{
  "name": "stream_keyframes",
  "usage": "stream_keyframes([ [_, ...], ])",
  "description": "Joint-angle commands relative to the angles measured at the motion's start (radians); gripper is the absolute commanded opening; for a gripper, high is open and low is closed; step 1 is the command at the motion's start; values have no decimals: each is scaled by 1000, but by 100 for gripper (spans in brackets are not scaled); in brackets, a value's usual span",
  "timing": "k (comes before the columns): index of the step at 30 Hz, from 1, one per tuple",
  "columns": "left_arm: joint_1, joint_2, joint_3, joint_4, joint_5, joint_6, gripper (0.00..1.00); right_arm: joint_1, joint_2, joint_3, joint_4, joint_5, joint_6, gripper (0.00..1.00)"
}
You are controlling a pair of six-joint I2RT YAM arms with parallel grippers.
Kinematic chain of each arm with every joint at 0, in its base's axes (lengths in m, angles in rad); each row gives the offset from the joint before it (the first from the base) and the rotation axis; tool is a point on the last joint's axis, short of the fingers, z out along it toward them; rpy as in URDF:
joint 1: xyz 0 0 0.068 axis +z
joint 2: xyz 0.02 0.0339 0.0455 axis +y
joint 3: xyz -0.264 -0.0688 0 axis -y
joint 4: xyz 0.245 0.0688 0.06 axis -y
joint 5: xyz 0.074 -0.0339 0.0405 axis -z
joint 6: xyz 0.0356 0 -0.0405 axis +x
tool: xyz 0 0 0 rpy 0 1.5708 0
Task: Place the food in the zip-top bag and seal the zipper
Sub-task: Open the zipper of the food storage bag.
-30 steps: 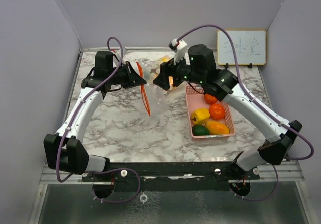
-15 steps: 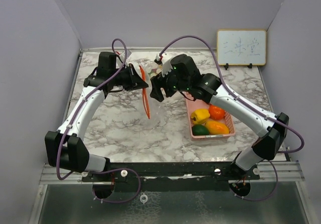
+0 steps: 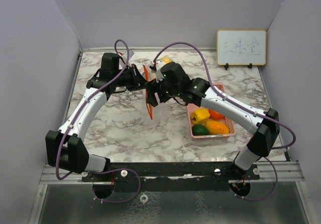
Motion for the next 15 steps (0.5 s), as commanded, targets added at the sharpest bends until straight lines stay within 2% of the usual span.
stream_keyframes([
  [1, -8, -42, -1, 48, 24, -21, 0, 4, 27, -13, 32, 97, 42, 71],
  [3, -7, -48, -3, 54, 27, -25, 0, 4, 25, -30, 38, 138, 50, 67],
  [4, -9, -52, -6, 56, 30, -26, 0, 4, 23, -37, 37, 162, 57, 62],
  [9, -9, -70, -16, 23, 24, -5, 0, 4, 9, -39, 14, 274, 73, 20],
  [11, -9, -77, -21, 8, 21, 5, 0, 4, 4, -35, -3, 336, 87, 7],
  [14, -8, -92, -35, -12, 12, 23, 0, 4, -18, -44, -5, 377, 94, 2],
  [15, -8, -100, -40, -15, 9, 28, 6, 4, -27, -49, 4, 380, 92, 2],
])
